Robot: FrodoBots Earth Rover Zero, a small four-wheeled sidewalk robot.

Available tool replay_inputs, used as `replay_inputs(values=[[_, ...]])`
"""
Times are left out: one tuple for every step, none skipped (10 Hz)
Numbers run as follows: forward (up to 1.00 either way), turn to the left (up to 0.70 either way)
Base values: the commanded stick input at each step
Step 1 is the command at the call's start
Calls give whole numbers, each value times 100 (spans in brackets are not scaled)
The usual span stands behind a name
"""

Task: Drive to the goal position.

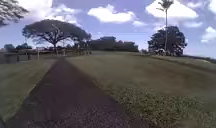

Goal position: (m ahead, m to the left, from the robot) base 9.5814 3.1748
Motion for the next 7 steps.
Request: replay_inputs(values=[[50, 50], [50, 50], [50, 50], [50, 50], [50, 50], [50, 50], [50, 50]])
